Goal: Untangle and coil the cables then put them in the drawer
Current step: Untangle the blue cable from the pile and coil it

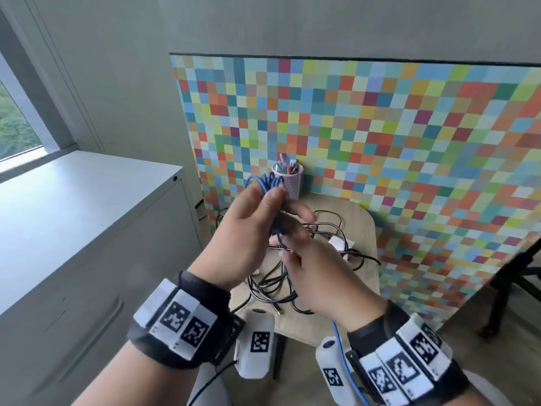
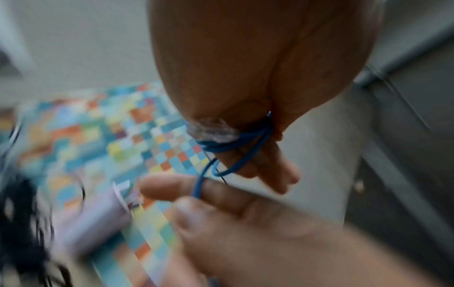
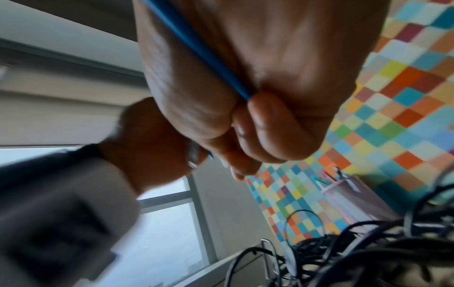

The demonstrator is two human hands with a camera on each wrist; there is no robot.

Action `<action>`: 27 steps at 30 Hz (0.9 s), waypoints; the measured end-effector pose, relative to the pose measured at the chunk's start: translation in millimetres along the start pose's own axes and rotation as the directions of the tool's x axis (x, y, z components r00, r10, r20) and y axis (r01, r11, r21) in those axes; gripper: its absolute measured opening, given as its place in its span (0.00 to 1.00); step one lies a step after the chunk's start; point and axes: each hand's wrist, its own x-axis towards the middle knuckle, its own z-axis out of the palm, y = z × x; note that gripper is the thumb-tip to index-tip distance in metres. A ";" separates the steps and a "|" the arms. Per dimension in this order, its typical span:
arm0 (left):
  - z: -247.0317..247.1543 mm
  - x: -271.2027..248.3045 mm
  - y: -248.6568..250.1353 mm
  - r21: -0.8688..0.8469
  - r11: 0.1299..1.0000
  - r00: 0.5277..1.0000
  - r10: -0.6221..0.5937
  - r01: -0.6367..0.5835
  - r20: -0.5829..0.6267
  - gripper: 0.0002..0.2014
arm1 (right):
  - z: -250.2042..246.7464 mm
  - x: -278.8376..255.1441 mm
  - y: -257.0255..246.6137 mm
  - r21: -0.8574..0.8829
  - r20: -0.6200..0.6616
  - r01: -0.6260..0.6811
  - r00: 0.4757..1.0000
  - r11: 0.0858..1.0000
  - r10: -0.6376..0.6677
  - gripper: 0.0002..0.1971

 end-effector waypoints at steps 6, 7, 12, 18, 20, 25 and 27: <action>0.9 -4.0 -22.2 0.883 0.441 0.987 0.103 -0.160 0.127 0.12 | -21.0 -15.0 -18.4 -0.206 0.076 -0.018 0.997 0.978 0.034 0.07; 3.1 -5.7 -26.0 0.914 0.355 0.980 0.110 -0.197 0.168 0.13 | -25.8 -17.8 -18.2 -0.238 0.095 -0.028 0.994 0.971 0.052 0.09; -1.5 -7.2 -28.0 0.978 0.171 0.988 -0.074 -0.120 0.134 0.15 | -47.5 -32.9 3.0 -0.219 0.101 0.029 0.995 0.975 -0.007 0.08; -1.7 -12.0 -20.5 0.777 0.623 0.928 -0.336 0.091 0.161 0.32 | -55.4 -35.9 32.7 -0.202 -0.044 0.180 0.980 0.963 -0.192 0.14; 0.5 -12.0 -18.5 0.596 0.783 0.918 -0.352 0.180 0.185 0.31 | -44.3 -33.8 39.7 -0.109 -0.117 0.170 0.976 0.979 -0.182 0.15; 2.3 -14.5 -16.2 0.349 0.897 0.929 -0.338 0.270 0.151 0.26 | -32.8 -37.7 34.5 0.473 -0.058 0.169 0.985 0.865 -0.161 0.28; 1.9 -15.1 -16.2 0.293 0.913 0.937 -0.330 0.284 0.119 0.26 | -35.5 -37.5 29.0 0.567 -0.042 0.189 0.979 0.802 -0.201 0.28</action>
